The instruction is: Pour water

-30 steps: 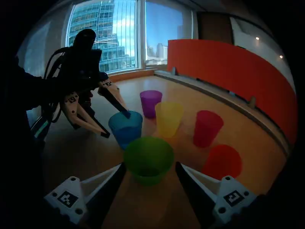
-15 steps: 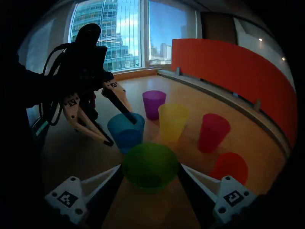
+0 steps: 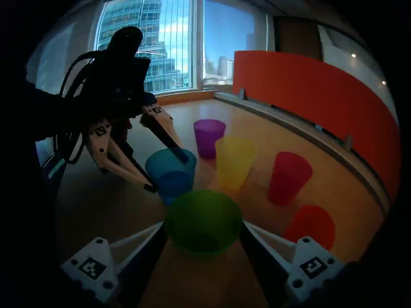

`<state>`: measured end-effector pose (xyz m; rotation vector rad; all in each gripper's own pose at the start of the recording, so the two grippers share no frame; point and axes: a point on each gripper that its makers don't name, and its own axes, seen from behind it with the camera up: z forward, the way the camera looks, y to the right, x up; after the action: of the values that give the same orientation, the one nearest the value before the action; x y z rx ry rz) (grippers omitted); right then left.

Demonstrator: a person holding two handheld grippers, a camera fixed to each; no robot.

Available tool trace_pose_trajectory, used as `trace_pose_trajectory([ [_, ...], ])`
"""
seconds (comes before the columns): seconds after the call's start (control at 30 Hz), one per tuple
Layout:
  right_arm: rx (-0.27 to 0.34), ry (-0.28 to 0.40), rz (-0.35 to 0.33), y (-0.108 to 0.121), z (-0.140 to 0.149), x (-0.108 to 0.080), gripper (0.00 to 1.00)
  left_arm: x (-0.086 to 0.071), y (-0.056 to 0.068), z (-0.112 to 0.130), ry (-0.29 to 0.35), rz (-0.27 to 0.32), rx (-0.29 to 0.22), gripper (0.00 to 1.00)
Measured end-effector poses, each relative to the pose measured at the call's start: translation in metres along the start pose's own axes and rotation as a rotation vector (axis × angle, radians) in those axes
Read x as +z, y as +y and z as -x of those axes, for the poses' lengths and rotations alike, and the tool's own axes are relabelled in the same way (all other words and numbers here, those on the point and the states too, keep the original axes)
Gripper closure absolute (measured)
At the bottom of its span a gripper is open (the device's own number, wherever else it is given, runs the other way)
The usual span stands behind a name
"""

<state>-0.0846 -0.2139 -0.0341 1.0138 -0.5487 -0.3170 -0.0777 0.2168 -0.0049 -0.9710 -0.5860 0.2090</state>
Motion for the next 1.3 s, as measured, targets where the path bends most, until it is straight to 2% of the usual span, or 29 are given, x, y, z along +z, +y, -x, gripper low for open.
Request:
trace_pose_trajectory([
  [0.17, 0.002, -0.005, -0.001, 0.000, 0.001, 0.001, 0.08, 0.002, 0.003, 0.003, -0.012, 0.004, 0.011, 0.02],
  [0.33, 0.000, -0.007, -0.003, 0.000, 0.002, 0.001, 0.09, 0.003, 0.002, 0.003, -0.009, -0.003, 0.014, 0.03],
  [0.53, -0.002, -0.010, -0.005, -0.002, 0.003, -0.001, 0.09, 0.003, 0.002, 0.001, -0.004, 0.000, 0.003, 0.13],
  [0.8, 0.007, 0.001, 0.000, -0.001, -0.001, -0.005, 0.10, 0.001, 0.003, 0.001, 0.001, -0.005, 0.006, 0.13],
  [1.03, 0.003, 0.016, 0.011, -0.001, -0.011, -0.014, 0.10, -0.008, 0.004, -0.013, 0.038, -0.011, -0.009, 0.13],
  [1.3, -0.003, 0.039, 0.034, -0.003, -0.028, -0.030, 0.10, -0.029, -0.003, -0.036, 0.085, -0.062, -0.016, 0.13],
])
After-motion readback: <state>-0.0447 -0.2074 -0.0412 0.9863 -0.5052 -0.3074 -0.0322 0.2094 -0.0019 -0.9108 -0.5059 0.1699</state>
